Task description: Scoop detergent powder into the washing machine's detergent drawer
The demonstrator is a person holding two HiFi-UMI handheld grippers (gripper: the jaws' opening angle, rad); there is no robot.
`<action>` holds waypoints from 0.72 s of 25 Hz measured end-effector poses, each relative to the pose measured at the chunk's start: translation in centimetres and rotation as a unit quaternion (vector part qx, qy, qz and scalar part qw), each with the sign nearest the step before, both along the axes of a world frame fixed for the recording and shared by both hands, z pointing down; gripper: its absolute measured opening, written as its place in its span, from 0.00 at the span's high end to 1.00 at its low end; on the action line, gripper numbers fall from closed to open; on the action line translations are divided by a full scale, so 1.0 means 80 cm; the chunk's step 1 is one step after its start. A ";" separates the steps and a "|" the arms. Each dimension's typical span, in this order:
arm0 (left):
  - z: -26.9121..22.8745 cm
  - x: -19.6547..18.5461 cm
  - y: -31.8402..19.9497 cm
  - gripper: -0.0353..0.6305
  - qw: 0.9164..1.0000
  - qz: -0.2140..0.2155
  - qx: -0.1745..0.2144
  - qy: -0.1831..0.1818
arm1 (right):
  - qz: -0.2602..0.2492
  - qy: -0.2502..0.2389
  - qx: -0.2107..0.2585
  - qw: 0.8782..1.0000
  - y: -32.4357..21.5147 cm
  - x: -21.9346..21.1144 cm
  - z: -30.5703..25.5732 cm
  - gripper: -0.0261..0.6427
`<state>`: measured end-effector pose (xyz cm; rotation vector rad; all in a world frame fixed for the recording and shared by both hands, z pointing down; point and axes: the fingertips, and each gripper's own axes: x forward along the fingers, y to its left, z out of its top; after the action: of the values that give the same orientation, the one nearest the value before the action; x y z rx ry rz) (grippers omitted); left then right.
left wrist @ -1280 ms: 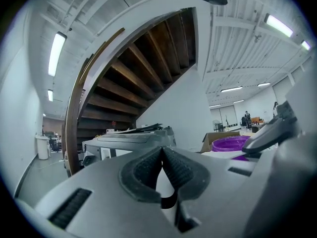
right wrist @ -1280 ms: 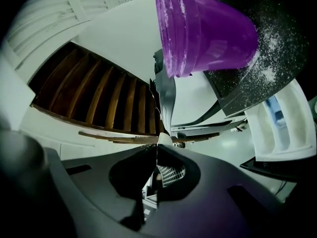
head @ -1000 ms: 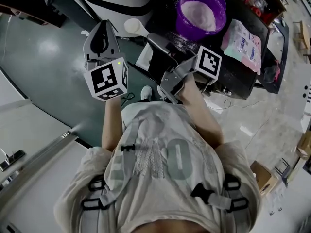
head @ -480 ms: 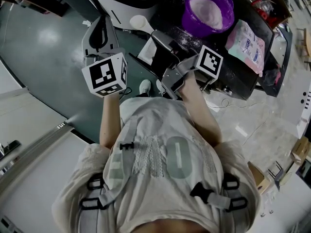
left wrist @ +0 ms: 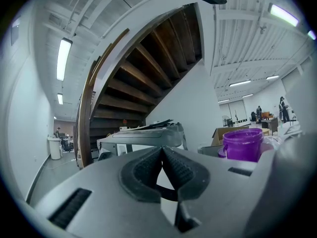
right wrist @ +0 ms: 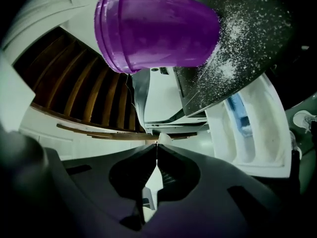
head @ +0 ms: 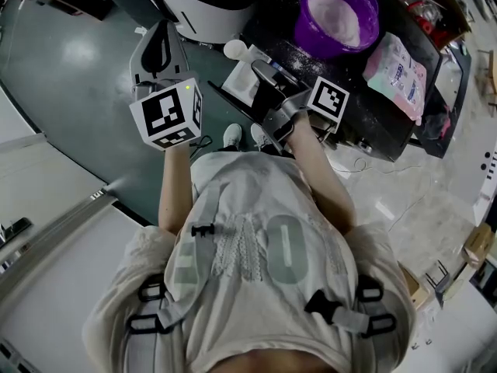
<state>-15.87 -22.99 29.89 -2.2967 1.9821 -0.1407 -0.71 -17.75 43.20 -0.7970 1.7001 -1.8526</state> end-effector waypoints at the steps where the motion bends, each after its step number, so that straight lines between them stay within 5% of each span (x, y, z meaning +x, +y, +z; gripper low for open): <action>1: 0.001 0.000 0.000 0.91 1.000 0.000 -0.001 -0.001 | -0.001 0.003 -0.004 1.000 0.002 0.002 0.005 0.94; 18: 0.022 0.004 -0.005 0.91 1.000 -0.008 -0.018 -0.001 | -0.010 0.057 -0.073 0.996 0.026 0.038 0.102 0.94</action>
<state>-15.55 -23.37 31.66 -2.3023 2.0129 -0.1821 2.30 -15.66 51.37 -0.9653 1.6594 -1.9978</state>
